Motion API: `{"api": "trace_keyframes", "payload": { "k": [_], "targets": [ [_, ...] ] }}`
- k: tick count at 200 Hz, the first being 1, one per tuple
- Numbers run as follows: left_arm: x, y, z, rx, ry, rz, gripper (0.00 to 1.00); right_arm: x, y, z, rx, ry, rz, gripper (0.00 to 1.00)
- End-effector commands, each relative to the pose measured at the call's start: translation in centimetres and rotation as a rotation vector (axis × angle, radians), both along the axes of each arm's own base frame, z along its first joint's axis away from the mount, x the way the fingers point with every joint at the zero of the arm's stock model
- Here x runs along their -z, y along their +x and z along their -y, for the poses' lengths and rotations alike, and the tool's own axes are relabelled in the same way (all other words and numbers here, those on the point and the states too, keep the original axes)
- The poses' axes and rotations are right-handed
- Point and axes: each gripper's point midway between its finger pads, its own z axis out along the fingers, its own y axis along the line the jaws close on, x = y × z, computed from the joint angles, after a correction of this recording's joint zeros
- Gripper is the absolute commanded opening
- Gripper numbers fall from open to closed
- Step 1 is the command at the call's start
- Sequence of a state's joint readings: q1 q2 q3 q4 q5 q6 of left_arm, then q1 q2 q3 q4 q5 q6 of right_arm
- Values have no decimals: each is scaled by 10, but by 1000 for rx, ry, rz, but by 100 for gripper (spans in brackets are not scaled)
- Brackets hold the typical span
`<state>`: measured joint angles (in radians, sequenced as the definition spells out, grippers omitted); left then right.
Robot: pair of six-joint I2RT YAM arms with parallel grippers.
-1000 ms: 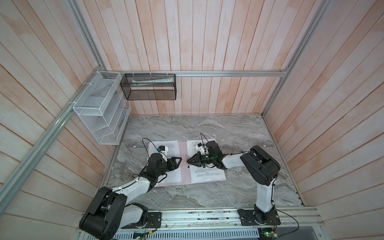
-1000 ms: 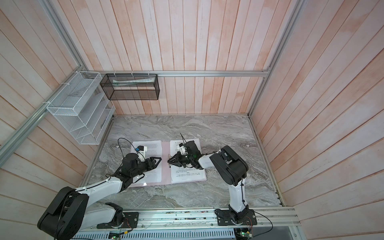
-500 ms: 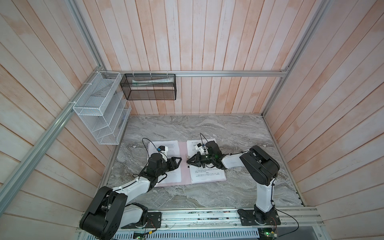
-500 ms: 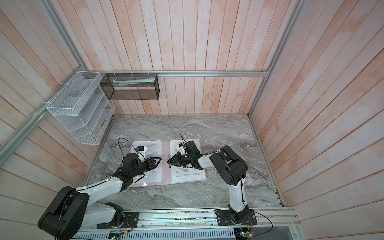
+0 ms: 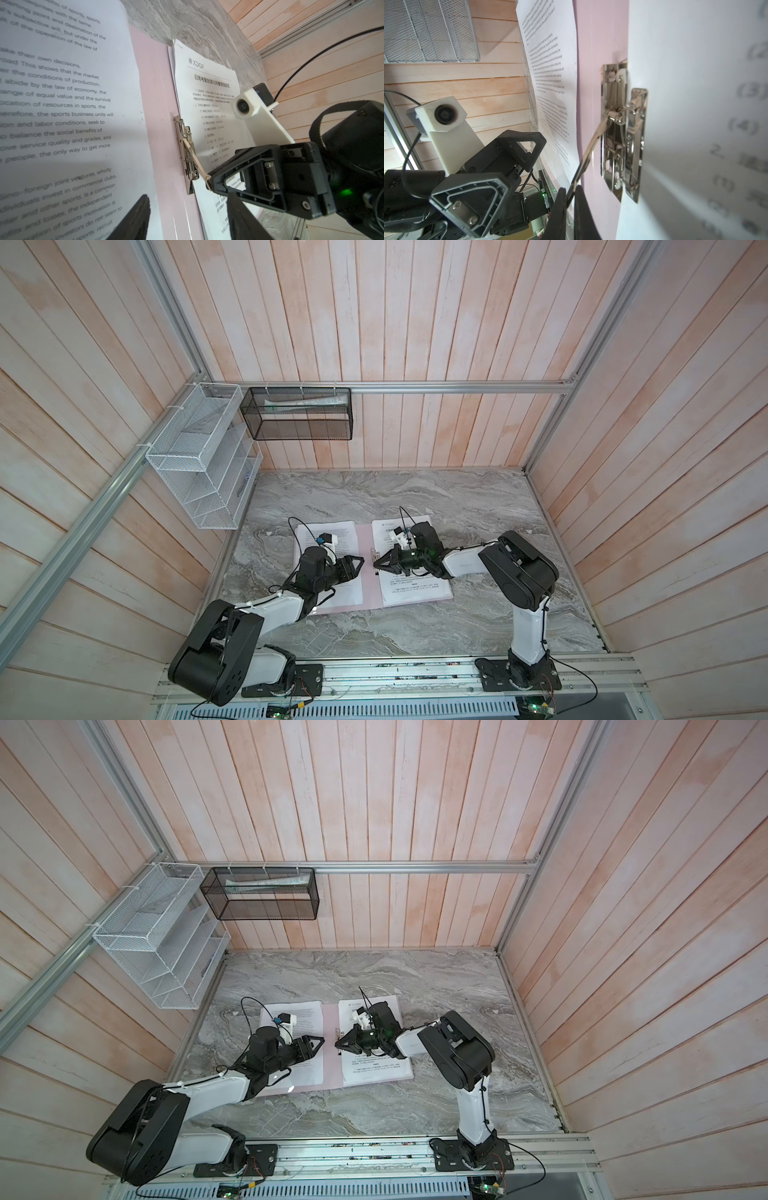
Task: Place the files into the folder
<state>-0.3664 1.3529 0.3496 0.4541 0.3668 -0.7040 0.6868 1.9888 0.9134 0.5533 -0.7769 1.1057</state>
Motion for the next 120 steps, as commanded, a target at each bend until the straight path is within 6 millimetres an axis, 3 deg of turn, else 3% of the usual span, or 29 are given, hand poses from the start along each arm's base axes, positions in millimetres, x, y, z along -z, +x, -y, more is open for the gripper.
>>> {"api": "trace_keyframes", "payload": {
  "k": [1,86,120],
  "targets": [
    [2,-1,2,15,-20,4,61,20,-7,3,-18,-50,-24,5],
    [24,0,-6,-13,19,-43,59,31,-10,11,-6,-102,-49,0],
    [22,-2,-7,-24,5,-44,59,32,-10,12,4,-101,-53,0]
  ]
}}
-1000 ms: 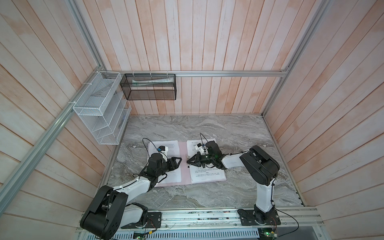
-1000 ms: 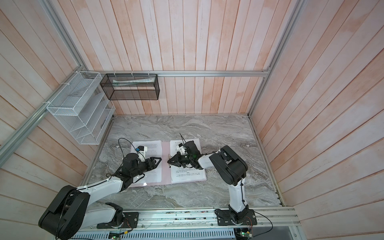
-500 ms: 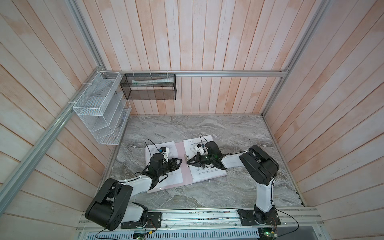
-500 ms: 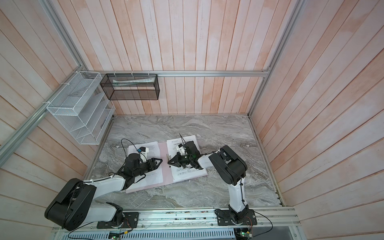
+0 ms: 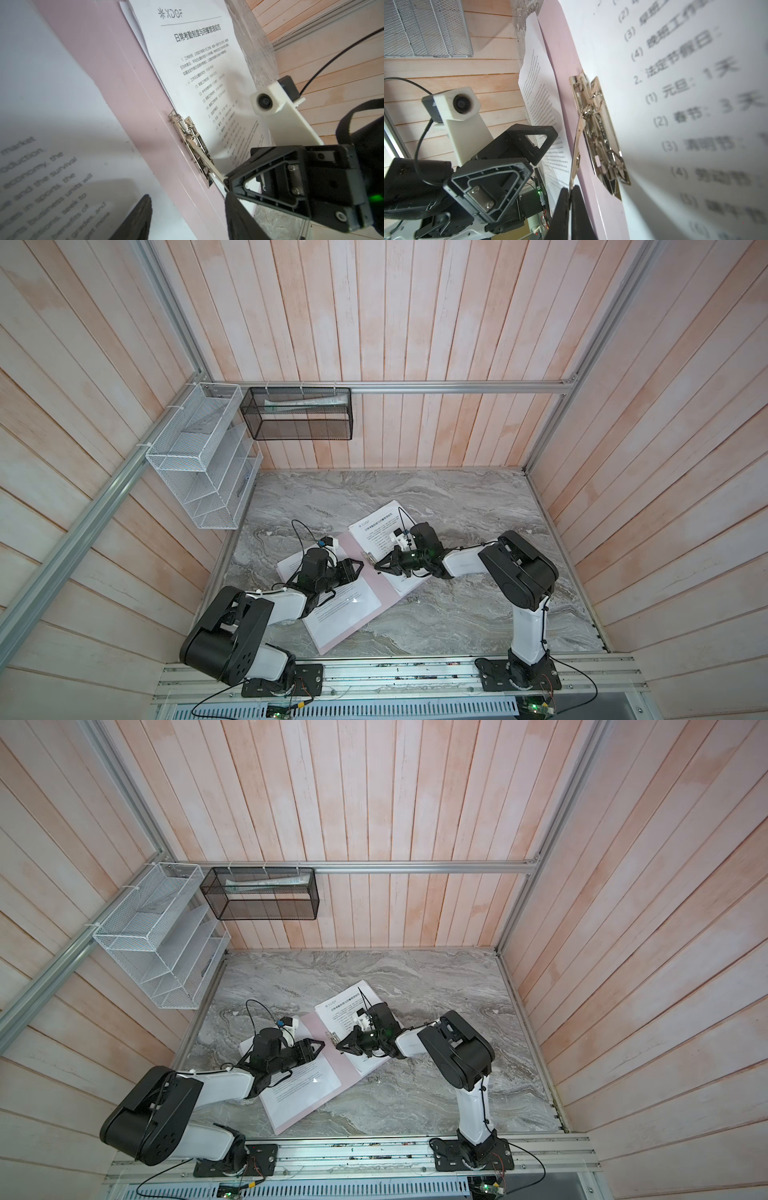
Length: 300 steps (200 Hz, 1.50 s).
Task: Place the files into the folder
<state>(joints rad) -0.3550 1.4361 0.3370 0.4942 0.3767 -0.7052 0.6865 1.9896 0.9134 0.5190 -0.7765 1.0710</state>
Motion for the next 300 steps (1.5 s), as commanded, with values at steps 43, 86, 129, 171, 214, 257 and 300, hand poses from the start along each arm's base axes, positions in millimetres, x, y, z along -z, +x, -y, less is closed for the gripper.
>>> {"api": "trace_keyframes", "payload": {
  "k": [43,86,129,171,214,257,300],
  "targets": [
    [-20,-6,-9,-46,-15,29,59,25,-7,8,59,-43,-78,0],
    [-20,-32,-39,-181,40,-65,59,25,-6,10,95,-35,-93,0],
    [-7,-82,-69,-289,96,-183,60,23,-6,7,107,-11,-105,0],
    [17,-127,-75,-326,111,-344,64,25,-8,6,107,-14,-109,0],
    [32,-145,-71,-314,131,-405,61,26,-9,6,109,-11,-110,0],
    [48,-144,-65,-305,125,-432,61,28,-11,9,109,-11,-111,0],
    [54,-140,-65,-322,152,-449,61,30,-14,15,111,-20,-115,0]
  ]
}}
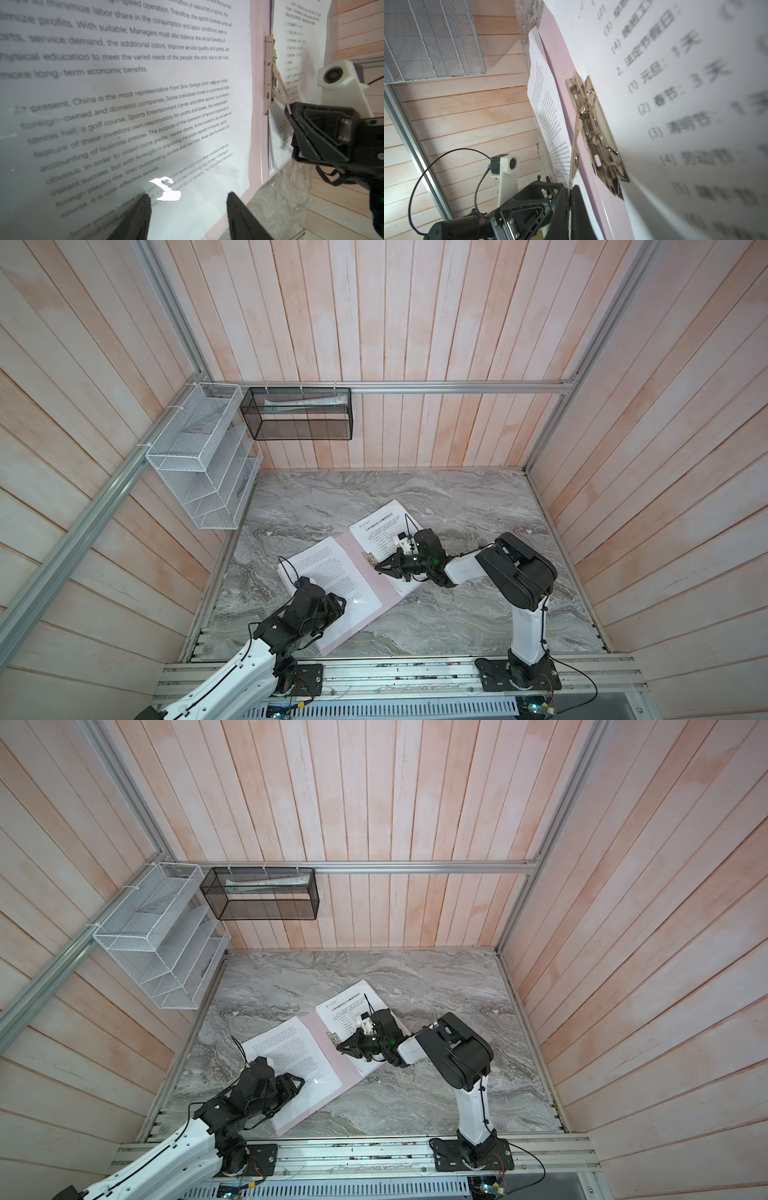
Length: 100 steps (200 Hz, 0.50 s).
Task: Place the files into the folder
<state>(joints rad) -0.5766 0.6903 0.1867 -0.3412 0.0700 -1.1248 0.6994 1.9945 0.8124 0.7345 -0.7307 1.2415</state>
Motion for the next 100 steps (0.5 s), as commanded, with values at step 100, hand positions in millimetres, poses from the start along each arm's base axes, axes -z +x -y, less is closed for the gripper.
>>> {"api": "trace_keyframes", "payload": {
  "k": [100],
  "targets": [
    [51,-17,-25,-67,141,-142,61,45,-7,33,29,-166,-50,0]
  ]
}}
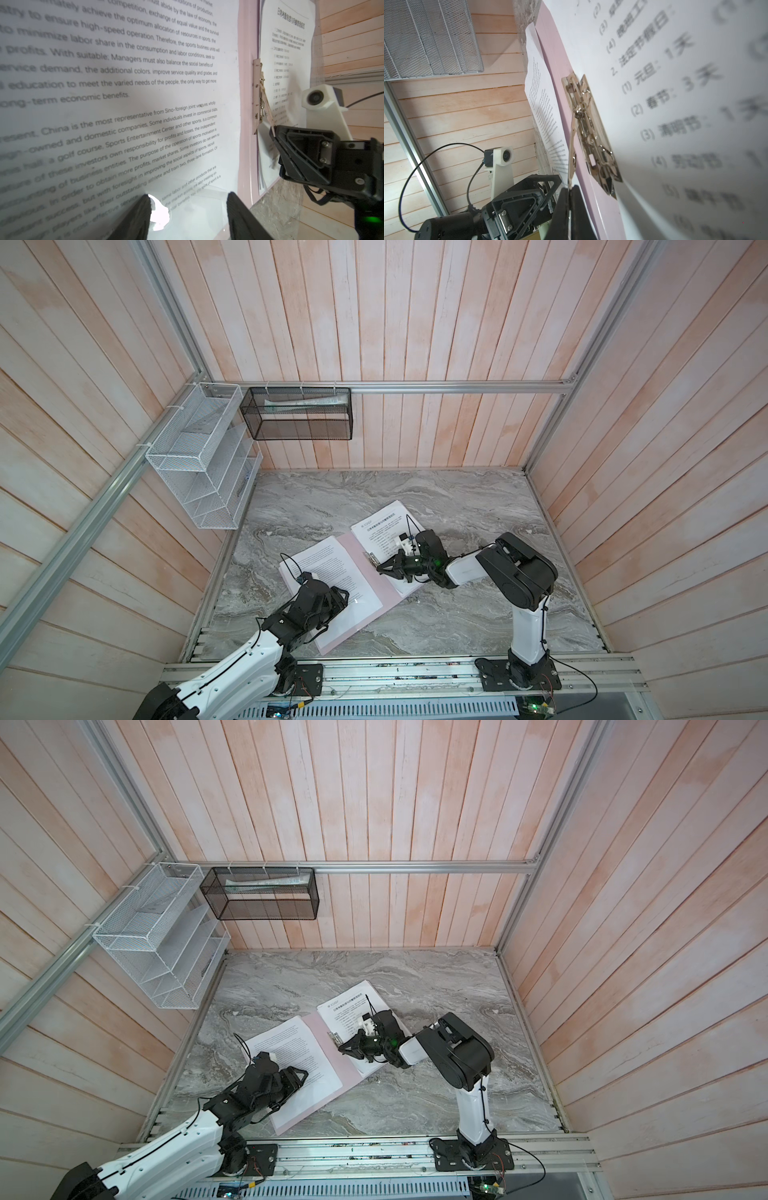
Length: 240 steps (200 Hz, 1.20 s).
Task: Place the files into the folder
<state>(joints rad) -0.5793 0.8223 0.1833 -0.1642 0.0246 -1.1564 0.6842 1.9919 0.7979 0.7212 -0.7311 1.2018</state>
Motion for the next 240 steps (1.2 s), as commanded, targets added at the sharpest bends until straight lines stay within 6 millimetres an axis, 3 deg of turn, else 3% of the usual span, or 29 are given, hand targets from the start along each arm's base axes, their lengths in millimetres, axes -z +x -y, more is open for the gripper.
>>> {"api": "trace_keyframes", "payload": {
  "k": [1,152,240],
  "targets": [
    [50,-38,-30,-17,147,-185,61,39,-8,26,32,-149,-67,0],
    [48,-39,-29,-8,132,-167,61,95,-7,63,33,-432,-31,0],
    [50,-40,-28,1,125,-166,61,103,-32,34,-63,-423,-49,0]
  ]
}}
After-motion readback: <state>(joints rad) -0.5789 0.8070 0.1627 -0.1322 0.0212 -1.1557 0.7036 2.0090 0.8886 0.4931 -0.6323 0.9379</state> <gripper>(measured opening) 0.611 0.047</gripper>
